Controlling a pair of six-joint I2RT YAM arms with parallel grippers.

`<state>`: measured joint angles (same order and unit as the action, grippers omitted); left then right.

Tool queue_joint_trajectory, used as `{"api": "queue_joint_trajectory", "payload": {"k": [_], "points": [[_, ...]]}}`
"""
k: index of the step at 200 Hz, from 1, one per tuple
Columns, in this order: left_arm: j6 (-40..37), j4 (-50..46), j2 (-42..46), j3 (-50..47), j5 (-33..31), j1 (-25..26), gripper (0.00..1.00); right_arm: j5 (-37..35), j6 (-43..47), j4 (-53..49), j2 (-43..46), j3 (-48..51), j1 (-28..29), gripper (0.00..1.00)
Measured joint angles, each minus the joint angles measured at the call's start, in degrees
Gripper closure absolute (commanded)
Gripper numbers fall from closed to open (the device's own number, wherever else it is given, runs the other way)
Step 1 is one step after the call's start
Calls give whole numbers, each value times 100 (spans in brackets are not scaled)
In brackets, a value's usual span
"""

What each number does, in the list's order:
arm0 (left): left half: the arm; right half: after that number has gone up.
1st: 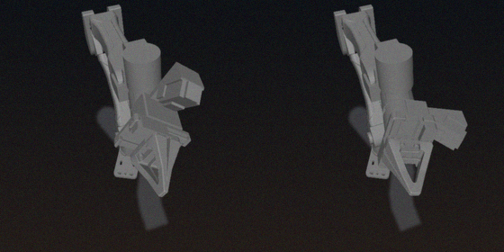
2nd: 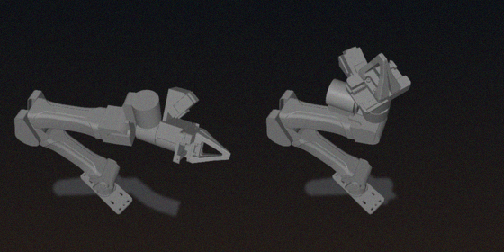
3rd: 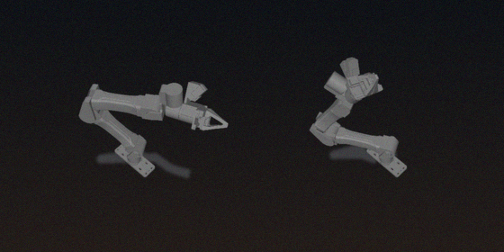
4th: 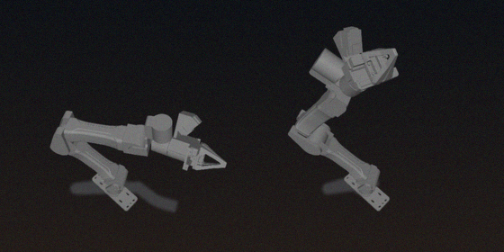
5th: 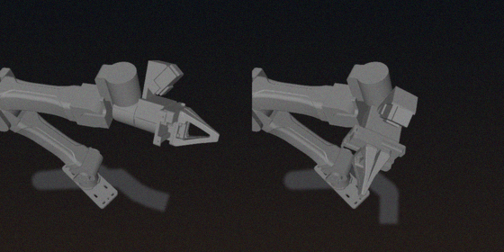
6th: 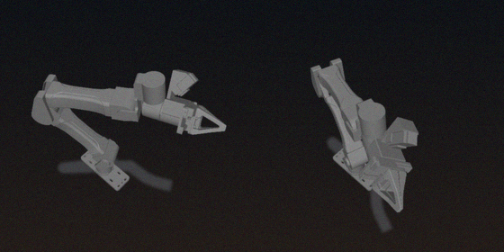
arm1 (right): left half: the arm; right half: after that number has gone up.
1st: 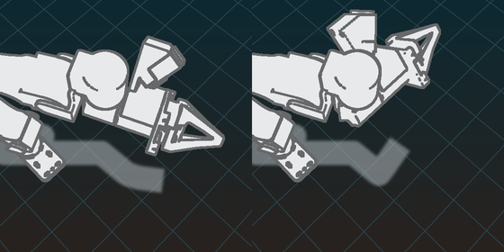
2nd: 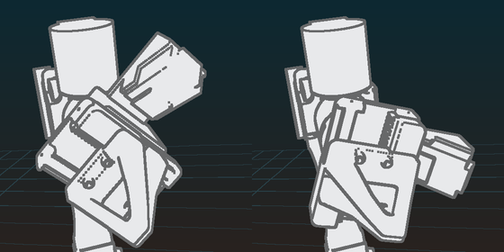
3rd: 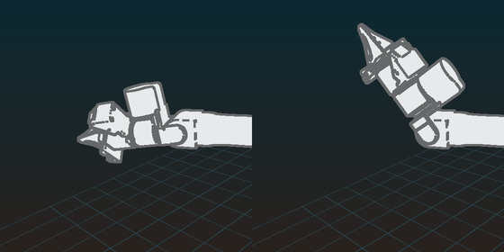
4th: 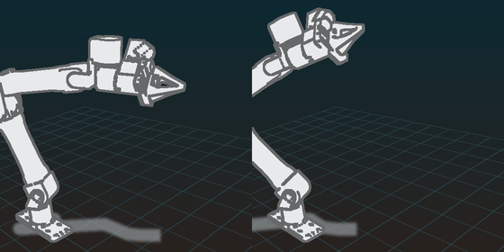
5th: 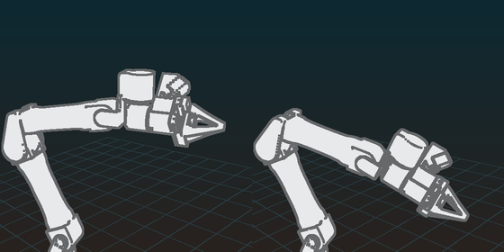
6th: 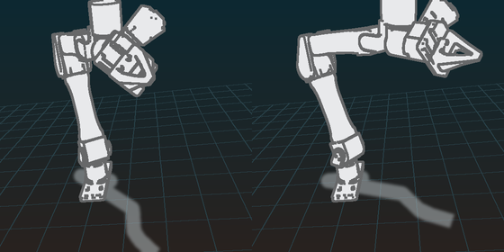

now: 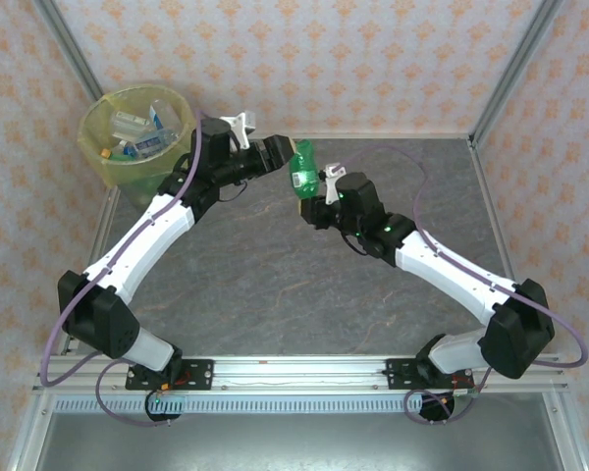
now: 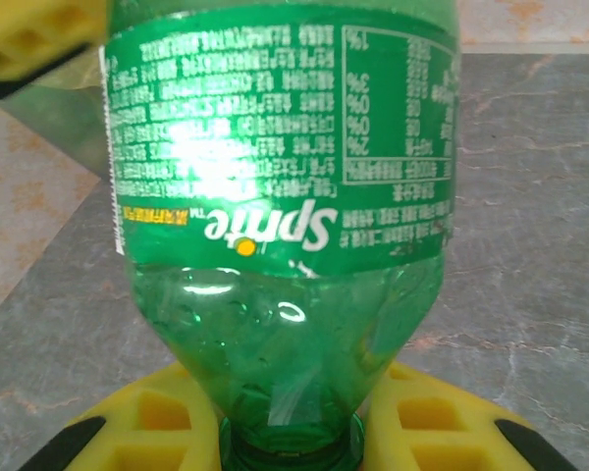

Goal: Put the plastic bottles in the bin

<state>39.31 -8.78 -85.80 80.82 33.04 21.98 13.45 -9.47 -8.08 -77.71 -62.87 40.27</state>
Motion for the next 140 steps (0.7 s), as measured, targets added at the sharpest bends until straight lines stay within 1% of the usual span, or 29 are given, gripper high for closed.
{"api": "queue_joint_trajectory", "payload": {"k": [33,47,60,66,73,80,88,95,104,118,132,134,140], "points": [[-197,-13,-175,11,173,131,27,-66,37,-157,2,-101,181,76],[-291,-94,-275,26,216,157,35,-85,57,-192,2,-101,227,76],[-363,-155,-350,39,254,181,39,-127,55,-236,4,-101,284,76],[-374,-177,-361,46,258,195,42,-160,50,-269,11,-103,299,76],[-391,-210,-361,46,267,195,45,-170,52,-304,20,-101,304,74],[-398,-214,-358,52,280,195,46,-173,50,-308,33,-101,304,71],[-400,-214,-358,74,299,197,47,-188,33,-310,57,-101,308,65],[-382,-214,-358,90,310,203,48,-197,15,-313,87,-101,308,57],[-382,-212,-352,118,319,205,48,-212,-33,-315,122,-101,308,42],[-387,-229,-345,166,280,229,49,-254,-59,-313,184,-101,313,25],[-387,-254,-343,210,254,216,51,-308,-87,-310,269,-101,319,2],[-387,-254,-343,214,254,214,51,-315,-72,-310,282,-101,319,0],[-385,-278,-343,245,254,181,51,-337,-105,-310,321,-101,319,0]]}}
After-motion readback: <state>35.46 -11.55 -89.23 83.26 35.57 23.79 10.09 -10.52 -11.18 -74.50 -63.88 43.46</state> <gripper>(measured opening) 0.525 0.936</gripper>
